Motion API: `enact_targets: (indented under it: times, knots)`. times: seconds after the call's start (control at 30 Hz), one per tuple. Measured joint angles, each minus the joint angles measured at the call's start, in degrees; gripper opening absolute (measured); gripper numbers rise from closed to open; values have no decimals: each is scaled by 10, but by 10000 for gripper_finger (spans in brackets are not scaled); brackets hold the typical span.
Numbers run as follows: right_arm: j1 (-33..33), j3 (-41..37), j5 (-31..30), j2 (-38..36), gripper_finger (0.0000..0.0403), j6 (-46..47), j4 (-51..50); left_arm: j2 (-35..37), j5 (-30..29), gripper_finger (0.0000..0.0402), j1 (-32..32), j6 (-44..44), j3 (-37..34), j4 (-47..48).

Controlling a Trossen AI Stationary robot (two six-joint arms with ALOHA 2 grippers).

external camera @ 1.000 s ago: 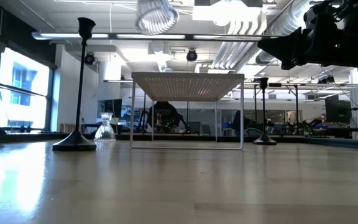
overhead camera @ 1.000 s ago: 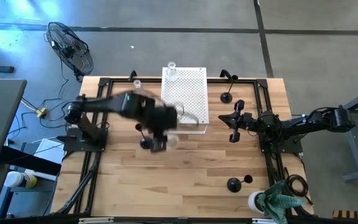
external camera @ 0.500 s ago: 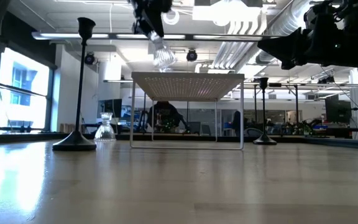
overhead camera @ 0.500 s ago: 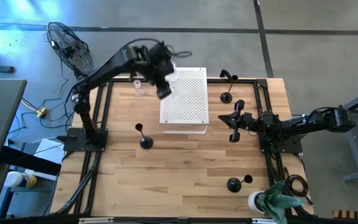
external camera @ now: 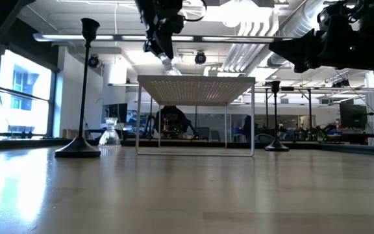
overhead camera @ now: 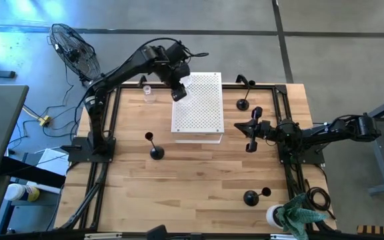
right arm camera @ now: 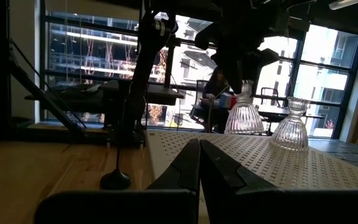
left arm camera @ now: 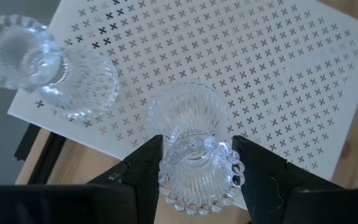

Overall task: Pick & Place candle stick holders
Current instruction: Put the bottom transparent candle holder on the shelf aligned with the other transparent candle holder

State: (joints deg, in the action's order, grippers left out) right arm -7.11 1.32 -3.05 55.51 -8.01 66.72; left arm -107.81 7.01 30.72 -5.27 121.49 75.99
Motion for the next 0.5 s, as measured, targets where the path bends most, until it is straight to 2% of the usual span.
enact_targets:
  times: [0.5]
  knots:
    - [0, 0, 0, 0, 0, 0, 0, -14, -16, 171, 0, -18, 0, -14]
